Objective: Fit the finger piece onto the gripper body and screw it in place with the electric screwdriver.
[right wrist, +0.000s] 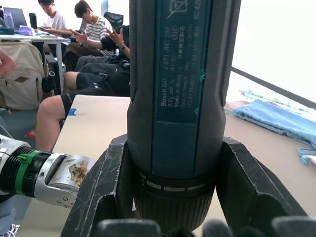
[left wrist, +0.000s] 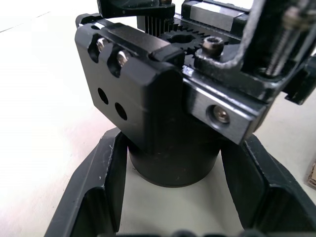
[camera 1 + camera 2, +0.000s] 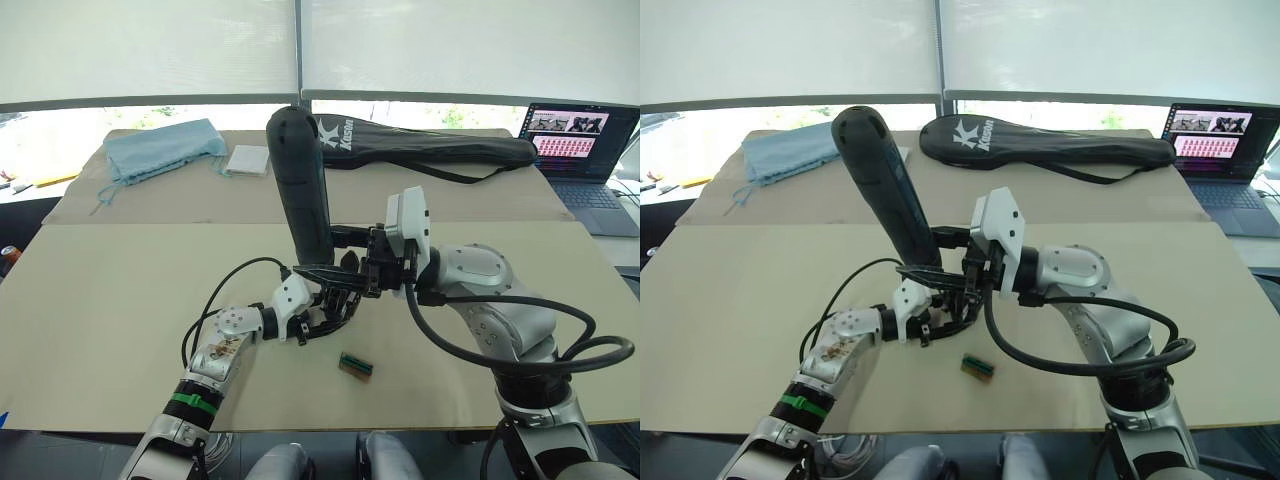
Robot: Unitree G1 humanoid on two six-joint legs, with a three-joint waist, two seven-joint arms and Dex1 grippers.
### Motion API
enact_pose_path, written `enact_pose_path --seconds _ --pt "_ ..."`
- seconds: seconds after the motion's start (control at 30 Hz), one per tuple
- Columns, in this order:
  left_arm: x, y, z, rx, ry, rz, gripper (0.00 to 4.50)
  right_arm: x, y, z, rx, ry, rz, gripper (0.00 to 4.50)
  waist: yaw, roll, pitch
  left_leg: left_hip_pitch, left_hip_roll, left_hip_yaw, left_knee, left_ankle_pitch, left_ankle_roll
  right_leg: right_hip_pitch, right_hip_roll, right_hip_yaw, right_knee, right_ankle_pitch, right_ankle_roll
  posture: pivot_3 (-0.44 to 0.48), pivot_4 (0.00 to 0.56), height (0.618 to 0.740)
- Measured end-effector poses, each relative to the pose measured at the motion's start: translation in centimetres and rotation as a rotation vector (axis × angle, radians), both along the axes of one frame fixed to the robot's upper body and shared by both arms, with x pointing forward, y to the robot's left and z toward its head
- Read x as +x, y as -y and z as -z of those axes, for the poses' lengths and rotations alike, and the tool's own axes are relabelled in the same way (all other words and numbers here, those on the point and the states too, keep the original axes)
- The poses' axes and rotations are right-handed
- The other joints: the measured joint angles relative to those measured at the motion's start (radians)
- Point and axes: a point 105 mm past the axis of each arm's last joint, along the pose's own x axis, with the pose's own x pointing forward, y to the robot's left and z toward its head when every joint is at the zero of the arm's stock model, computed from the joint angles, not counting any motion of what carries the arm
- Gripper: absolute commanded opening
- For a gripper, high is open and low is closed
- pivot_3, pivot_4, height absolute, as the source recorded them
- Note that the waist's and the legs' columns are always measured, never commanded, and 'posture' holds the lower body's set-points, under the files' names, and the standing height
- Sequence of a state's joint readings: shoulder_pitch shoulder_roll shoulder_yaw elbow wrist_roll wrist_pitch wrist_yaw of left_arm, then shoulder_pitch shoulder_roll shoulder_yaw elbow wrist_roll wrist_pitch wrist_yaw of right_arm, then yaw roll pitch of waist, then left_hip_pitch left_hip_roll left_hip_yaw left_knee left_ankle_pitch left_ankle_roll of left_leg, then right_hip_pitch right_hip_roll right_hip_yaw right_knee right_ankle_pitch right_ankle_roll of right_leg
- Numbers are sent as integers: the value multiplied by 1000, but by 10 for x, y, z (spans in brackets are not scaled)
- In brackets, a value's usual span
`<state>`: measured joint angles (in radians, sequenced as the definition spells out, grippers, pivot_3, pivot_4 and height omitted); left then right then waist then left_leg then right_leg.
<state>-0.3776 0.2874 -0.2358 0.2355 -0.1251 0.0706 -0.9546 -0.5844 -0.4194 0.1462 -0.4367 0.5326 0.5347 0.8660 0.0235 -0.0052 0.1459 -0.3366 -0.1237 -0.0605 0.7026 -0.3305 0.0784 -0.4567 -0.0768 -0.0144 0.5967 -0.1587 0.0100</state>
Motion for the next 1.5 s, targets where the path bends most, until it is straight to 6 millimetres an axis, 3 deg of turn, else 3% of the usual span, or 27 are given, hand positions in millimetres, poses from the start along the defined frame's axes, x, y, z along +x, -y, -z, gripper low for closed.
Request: enact_pose_path --seconds 0.77,1.5 --pt "0 0 0 0 -1 0 2266 3 0 5 -22 7 9 1906 0 0 0 0 0 0 0 0 0 0 0 0 0 0 0 0 150 740" --pt "0 -1 1 2 -3 -2 2266 13 7 10 65 -79 81 1906 -1 0 -1 1 0 0 0 0 0 1 0 0 0 0 0 0 150 740"
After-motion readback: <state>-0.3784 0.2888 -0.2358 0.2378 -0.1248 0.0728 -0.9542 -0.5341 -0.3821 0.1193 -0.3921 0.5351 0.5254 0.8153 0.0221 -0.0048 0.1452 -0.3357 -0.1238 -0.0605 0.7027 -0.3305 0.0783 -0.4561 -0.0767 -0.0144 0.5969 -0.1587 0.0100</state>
